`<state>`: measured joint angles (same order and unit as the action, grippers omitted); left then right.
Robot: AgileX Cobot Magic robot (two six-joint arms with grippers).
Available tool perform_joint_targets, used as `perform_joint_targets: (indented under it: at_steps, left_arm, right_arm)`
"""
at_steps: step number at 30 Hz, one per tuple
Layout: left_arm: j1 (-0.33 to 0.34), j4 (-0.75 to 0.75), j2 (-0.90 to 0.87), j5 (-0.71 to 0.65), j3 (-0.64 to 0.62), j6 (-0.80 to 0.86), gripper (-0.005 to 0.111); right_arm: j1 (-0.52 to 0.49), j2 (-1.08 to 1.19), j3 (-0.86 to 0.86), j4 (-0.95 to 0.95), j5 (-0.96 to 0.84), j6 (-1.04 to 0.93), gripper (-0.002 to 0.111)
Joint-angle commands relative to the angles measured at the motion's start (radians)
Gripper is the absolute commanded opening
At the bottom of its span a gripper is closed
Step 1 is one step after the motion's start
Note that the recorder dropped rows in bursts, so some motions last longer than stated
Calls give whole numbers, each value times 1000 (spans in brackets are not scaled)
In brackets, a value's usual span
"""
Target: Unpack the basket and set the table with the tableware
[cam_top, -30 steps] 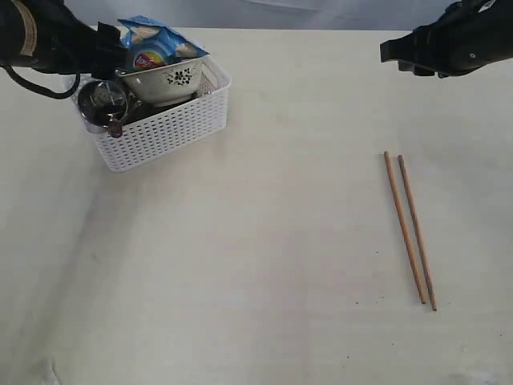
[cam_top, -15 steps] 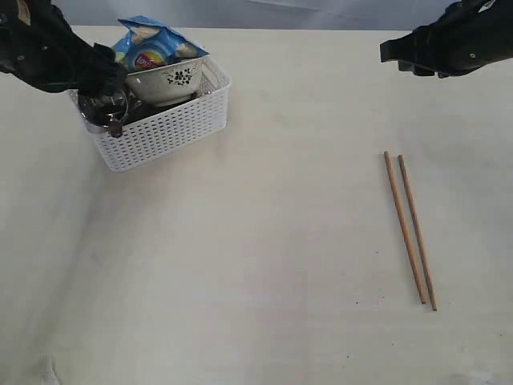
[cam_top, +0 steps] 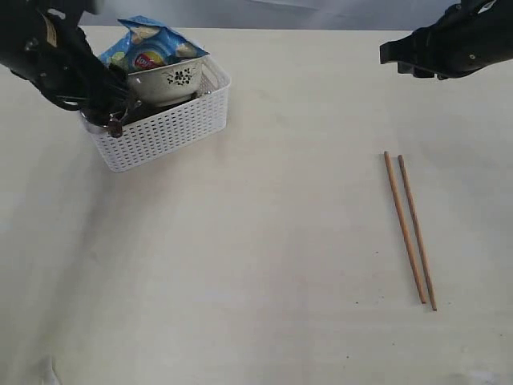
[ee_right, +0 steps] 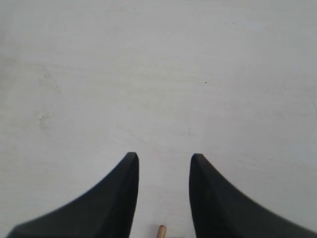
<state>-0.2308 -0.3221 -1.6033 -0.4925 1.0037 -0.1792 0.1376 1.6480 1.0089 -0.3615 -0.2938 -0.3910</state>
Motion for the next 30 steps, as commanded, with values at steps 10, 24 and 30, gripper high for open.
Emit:
perform_joint_targets:
  at_steps: [10, 24, 30]
  left_arm:
    - [1, -92, -52, 69, 4, -30, 74]
    - [1, -92, -3, 132, 4, -91, 74]
    - [1, -104, -3, 65, 4, -69, 74]
  right_arm:
    - [-7, 4, 1, -1, -2, -2, 34]
    - [-7, 4, 1, -1, 0, -2, 34]
    - [-7, 4, 1, -1, 0, -2, 34]
